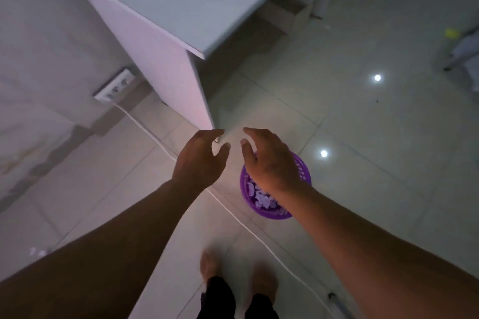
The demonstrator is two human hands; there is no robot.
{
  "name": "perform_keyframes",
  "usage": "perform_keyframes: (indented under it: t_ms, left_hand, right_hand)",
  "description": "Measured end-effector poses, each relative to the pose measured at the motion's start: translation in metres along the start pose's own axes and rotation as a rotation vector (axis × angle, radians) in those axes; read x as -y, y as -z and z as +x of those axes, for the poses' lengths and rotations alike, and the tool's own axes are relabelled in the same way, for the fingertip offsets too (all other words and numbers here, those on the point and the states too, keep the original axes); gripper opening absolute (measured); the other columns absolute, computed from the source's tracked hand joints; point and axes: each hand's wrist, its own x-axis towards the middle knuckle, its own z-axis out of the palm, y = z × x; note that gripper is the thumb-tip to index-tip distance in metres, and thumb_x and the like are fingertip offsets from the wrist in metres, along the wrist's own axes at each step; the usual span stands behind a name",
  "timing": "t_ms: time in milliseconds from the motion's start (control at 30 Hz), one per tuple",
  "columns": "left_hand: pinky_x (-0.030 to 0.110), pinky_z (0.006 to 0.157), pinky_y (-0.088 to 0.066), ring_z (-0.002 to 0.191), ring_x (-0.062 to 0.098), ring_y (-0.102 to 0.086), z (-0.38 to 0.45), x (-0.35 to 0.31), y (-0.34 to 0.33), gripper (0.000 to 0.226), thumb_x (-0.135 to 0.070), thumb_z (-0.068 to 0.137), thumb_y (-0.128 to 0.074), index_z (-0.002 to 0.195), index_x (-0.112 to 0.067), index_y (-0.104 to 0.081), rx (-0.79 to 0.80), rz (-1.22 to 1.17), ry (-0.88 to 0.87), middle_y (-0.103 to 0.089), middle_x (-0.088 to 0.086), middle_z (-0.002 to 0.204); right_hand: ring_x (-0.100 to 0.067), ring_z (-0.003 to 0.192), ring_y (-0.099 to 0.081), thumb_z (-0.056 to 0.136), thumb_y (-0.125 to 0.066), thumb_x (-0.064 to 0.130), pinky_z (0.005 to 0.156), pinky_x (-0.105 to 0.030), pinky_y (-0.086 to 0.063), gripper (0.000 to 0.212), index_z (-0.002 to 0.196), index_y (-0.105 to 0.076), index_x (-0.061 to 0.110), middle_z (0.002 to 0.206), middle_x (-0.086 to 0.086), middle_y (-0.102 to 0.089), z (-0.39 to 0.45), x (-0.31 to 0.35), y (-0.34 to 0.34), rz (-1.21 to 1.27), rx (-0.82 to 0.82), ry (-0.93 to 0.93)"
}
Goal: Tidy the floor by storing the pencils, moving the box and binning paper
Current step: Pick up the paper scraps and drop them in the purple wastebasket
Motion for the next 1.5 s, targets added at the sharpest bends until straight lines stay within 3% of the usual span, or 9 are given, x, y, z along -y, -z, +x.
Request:
perform_keyframes:
  t_ms: [233,400,700,1033,1300,1500]
  left_hand:
    - [0.04,0.105,-0.046,0.125,0.023,-0.055,-0.09,0.058,0.134,0.039,-0.033,0.099,-0.055,0.135,-0.02,-0.058,-0.218,0.101,0.017,-0.059,0.003,0.138]
    - [0.041,0.102,-0.048,0.124,0.025,-0.056,-0.178,0.127,0.219,0.038,-0.032,0.098,-0.056,0.134,-0.019,-0.058,-0.36,0.123,0.116,-0.06,0.006,0.136]
    - [0.043,0.102,-0.047,0.125,0.026,-0.054,-0.352,0.27,0.306,0.038,-0.031,0.097,-0.056,0.134,-0.02,-0.058,-0.507,0.1,0.275,-0.058,0.005,0.138]
    - [0.04,0.094,-0.049,0.119,0.027,-0.057,-0.471,0.418,0.33,0.039,-0.029,0.098,-0.058,0.135,-0.016,-0.058,-0.542,0.045,0.407,-0.058,0.011,0.135]
    - [0.044,0.093,-0.053,0.117,0.028,-0.058,-0.469,0.525,0.311,0.039,-0.031,0.098,-0.058,0.134,-0.016,-0.059,-0.439,-0.031,0.495,-0.059,0.011,0.134]
    - [0.042,0.092,-0.053,0.113,0.028,-0.06,-0.442,0.61,0.278,0.039,-0.031,0.097,-0.06,0.133,-0.017,-0.06,-0.417,-0.093,0.546,-0.06,0.009,0.132]
  right_hand:
    - [-0.025,0.107,-0.063,0.097,-0.049,0.031,0.092,-0.04,-0.05,0.035,0.124,-0.062,0.013,0.119,-0.006,-0.068,-0.018,0.15,0.004,-0.002,-0.055,0.331]
    - [-0.025,0.106,-0.062,0.097,-0.051,0.029,0.091,-0.039,-0.049,0.033,0.123,-0.062,0.013,0.118,-0.005,-0.068,-0.062,0.266,-0.021,-0.003,0.023,0.534]
    - [-0.028,0.111,-0.06,0.098,-0.049,0.032,0.095,-0.041,-0.048,0.035,0.126,-0.061,0.013,0.124,-0.007,-0.065,-0.179,0.43,-0.108,-0.038,0.108,0.668]
    - [-0.027,0.116,-0.057,0.099,-0.047,0.029,0.097,-0.042,-0.047,0.037,0.13,-0.058,0.013,0.128,-0.008,-0.063,-0.266,0.539,-0.217,-0.058,0.274,0.751]
    - [-0.026,0.112,-0.058,0.097,-0.05,0.026,0.092,-0.037,-0.045,0.034,0.127,-0.059,0.014,0.124,-0.006,-0.063,-0.267,0.568,-0.327,-0.091,0.413,0.72]
    - [-0.022,0.119,-0.054,0.098,-0.049,0.029,0.098,-0.036,-0.044,0.038,0.134,-0.055,0.016,0.131,-0.003,-0.059,-0.247,0.565,-0.416,-0.201,0.518,0.728]
